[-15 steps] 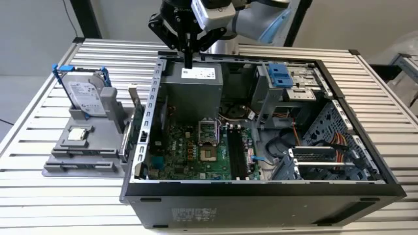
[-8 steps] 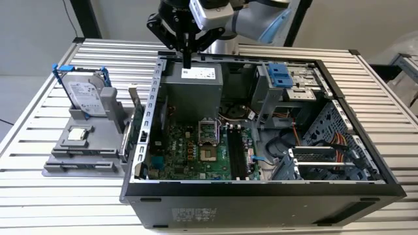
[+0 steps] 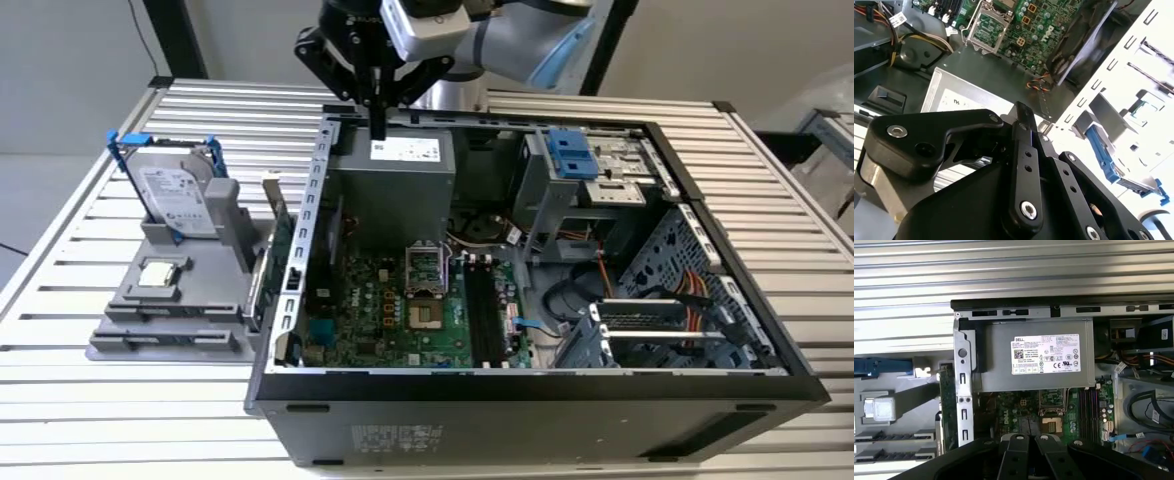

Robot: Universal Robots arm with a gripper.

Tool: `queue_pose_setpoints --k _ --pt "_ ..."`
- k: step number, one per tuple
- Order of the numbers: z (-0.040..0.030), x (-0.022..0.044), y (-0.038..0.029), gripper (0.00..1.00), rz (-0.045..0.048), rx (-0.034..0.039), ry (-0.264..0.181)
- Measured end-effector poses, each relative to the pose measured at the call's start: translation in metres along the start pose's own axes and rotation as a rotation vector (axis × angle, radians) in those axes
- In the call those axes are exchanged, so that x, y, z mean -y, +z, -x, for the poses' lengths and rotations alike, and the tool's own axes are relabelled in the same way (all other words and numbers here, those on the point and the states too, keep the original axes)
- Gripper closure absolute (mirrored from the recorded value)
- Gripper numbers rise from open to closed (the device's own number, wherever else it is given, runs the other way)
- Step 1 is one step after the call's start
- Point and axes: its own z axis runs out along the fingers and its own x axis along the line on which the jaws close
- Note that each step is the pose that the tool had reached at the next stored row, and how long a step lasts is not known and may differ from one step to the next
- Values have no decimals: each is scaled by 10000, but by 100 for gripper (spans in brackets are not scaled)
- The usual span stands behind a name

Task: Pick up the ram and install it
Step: 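Reach for the ram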

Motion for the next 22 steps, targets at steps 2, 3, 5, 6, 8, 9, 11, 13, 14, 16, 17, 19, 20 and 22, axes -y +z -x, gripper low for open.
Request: queue_pose_setpoints --k 2,3,5,6,8,9,11,13,14,16,17,19,20,22 --pt "-10 1 0 100 -1 -7 0" --pt "-16 1 0 100 -1 -10 1" --pt "-27 2 0 100 -1 -17 1" --pt "-33 2 0 100 -1 -21 0" --pt "-44 3 -1 100 -2 -28 1" --pt "-49 3 -1 100 -2 -31 2" --pt "-59 4 -1 100 -3 -38 2" --pt "-69 5 -1 100 -4 -46 2" --pt "-73 5 -1 100 -4 -50 2" --pt "-83 6 -2 100 -4 -57 3" --pt "-87 6 -2 100 -4 -60 2" --pt "-98 7 -2 100 -5 -68 4" --pt "-103 7 -2 100 -5 -72 3" --pt "-112 8 -2 100 -5 -80 3"
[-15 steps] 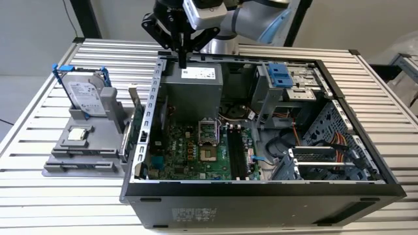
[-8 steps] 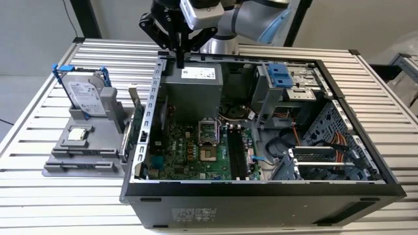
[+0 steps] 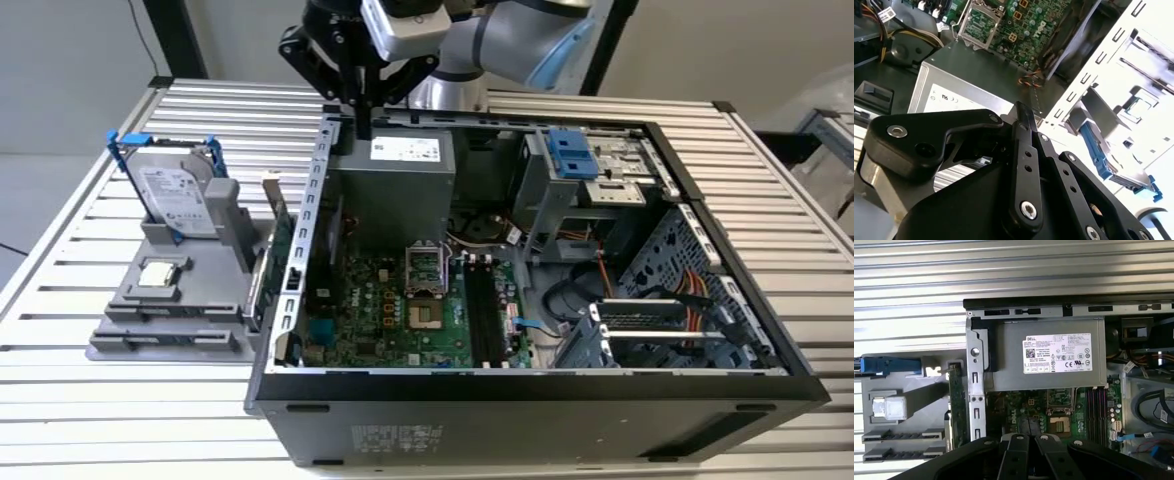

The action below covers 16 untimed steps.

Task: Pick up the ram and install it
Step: 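Reach for the ram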

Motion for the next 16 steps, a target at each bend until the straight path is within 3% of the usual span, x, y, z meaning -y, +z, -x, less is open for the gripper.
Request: queue_pose_setpoints --k 16 --pt "-71 5 -1 100 -5 -68 3"
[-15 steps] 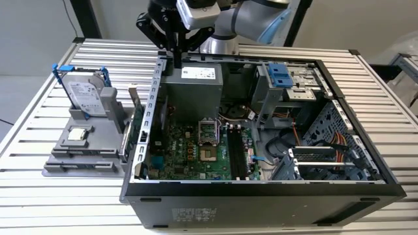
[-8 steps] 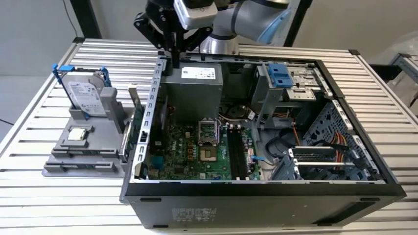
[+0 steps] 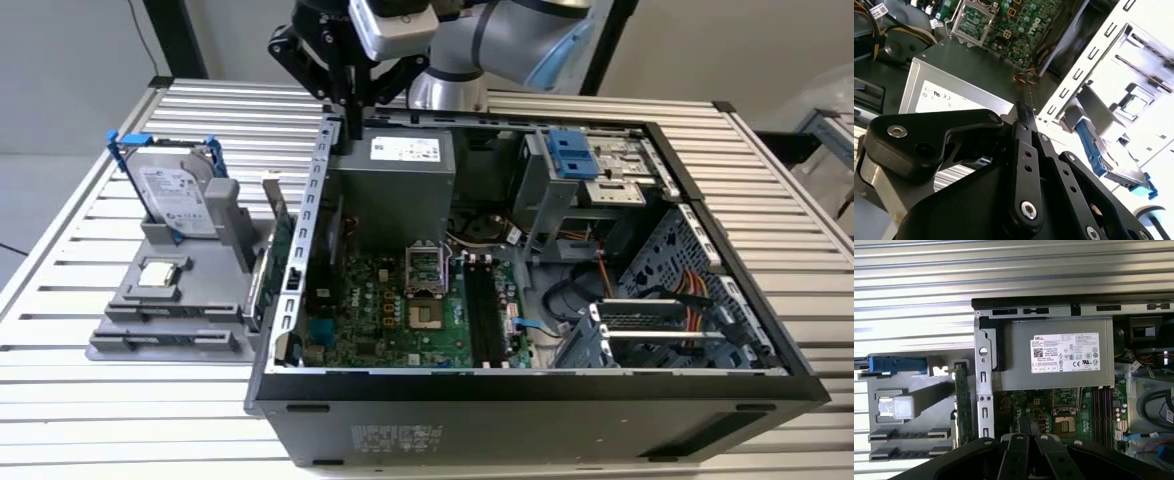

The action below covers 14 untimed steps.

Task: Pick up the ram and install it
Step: 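Reach for the ram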

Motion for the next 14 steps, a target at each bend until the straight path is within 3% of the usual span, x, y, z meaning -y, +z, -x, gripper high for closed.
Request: queue_pose_setpoints --k 14 --pt "-58 4 0 100 -3 -45 2"
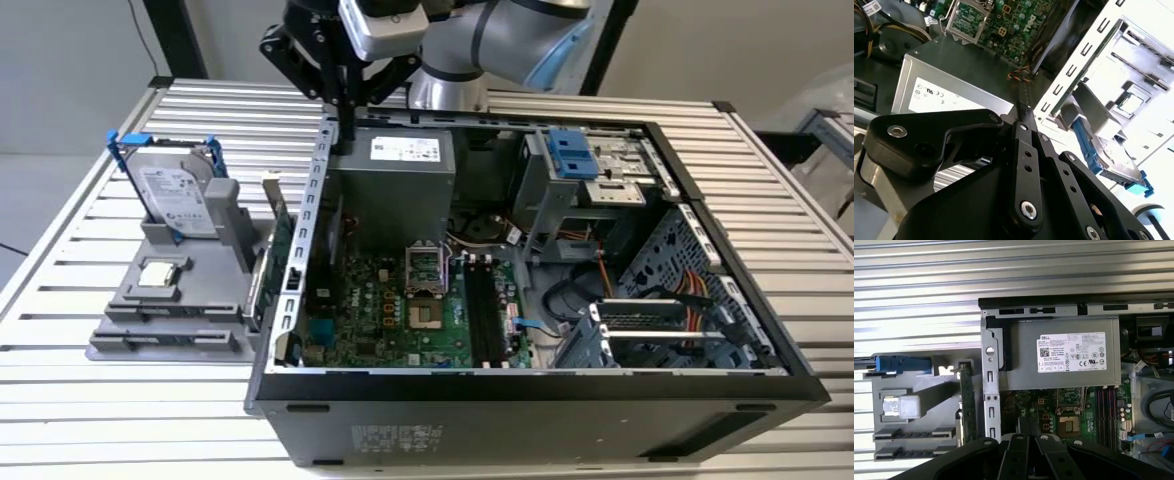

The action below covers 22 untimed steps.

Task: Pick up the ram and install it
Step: 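Reach for the ram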

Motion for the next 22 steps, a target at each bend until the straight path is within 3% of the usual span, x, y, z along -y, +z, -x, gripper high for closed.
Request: queue_pose_setpoints --k 22 --pt "-117 9 0 100 -4 -47 2"
